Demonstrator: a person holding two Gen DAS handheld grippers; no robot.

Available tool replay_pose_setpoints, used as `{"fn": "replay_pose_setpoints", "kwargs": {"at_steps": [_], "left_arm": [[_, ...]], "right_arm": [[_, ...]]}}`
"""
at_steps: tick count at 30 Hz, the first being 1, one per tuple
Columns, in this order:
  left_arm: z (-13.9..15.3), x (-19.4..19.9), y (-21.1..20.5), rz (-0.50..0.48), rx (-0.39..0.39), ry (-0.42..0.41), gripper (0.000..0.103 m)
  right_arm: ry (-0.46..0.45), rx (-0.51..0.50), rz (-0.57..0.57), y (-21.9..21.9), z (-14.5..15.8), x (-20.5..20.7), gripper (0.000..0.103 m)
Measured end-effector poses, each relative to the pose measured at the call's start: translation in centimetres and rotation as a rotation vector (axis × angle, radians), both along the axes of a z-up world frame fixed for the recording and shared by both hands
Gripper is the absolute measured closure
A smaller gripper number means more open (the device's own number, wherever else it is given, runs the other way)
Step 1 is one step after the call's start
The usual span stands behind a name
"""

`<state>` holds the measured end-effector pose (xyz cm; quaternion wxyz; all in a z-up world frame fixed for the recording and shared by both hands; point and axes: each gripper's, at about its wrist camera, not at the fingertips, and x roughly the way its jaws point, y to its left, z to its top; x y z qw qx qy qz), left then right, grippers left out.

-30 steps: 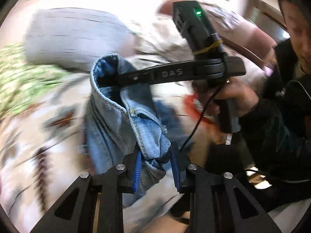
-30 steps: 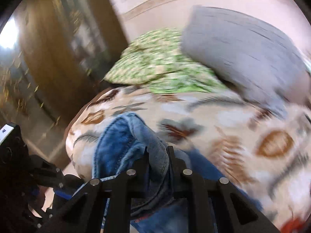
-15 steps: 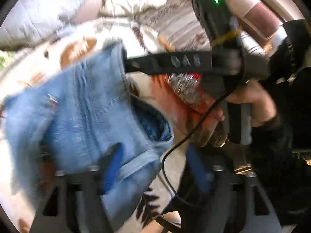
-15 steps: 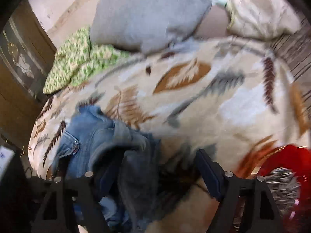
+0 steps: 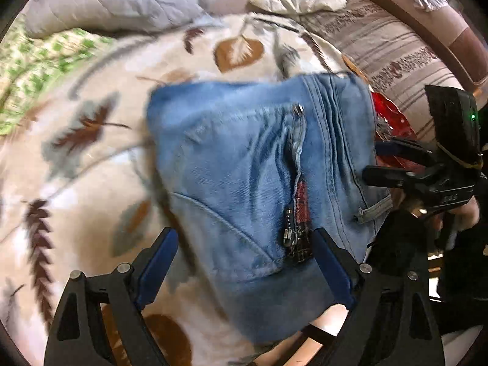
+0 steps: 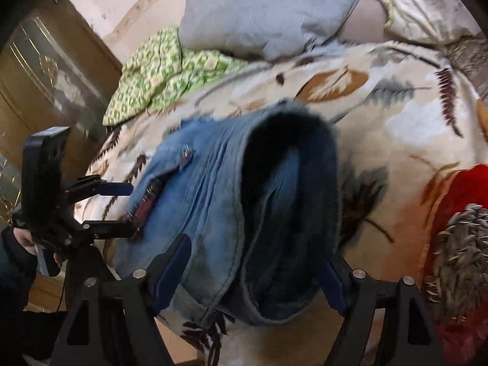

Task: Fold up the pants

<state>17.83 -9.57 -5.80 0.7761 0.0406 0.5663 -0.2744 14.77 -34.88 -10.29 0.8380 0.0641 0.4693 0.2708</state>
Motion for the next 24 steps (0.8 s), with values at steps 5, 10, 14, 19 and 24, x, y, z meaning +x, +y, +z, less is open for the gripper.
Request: {"fn": "replay_pose_setpoints", "kwargs": {"at_steps": [5,10,14,19,24], "left_arm": [[-2.9,1.5,-1.9,-0.024,-0.006,0.037,0.022],[-4.1,2.1,-2.3,-0.021,0.021,0.045,0.026],[-2.9,1.7,-2.9,0.022,-0.021,0.037,0.02],[0.7,0.1,-0.8,0.054,-0.055,-0.047,0.0],[-0.5,2.0,0.6,0.128,-0.109,0.022,0.0]], "right_arm": [[0.018,-0.059,0.042,1.0,-2.6,0.9,0.065],[0.021,-0.064,0.021,0.7,-3.5,1.2,0.067],[0.032,-0.057,0.002,0.6,-2.9,1.0,0.058],[0.013,0.007,-0.104,-1.4,0.0,-1.3,0.029],[0.124,0.119,-0.211,-3.9,-1.0,-2.5,0.025]]}}
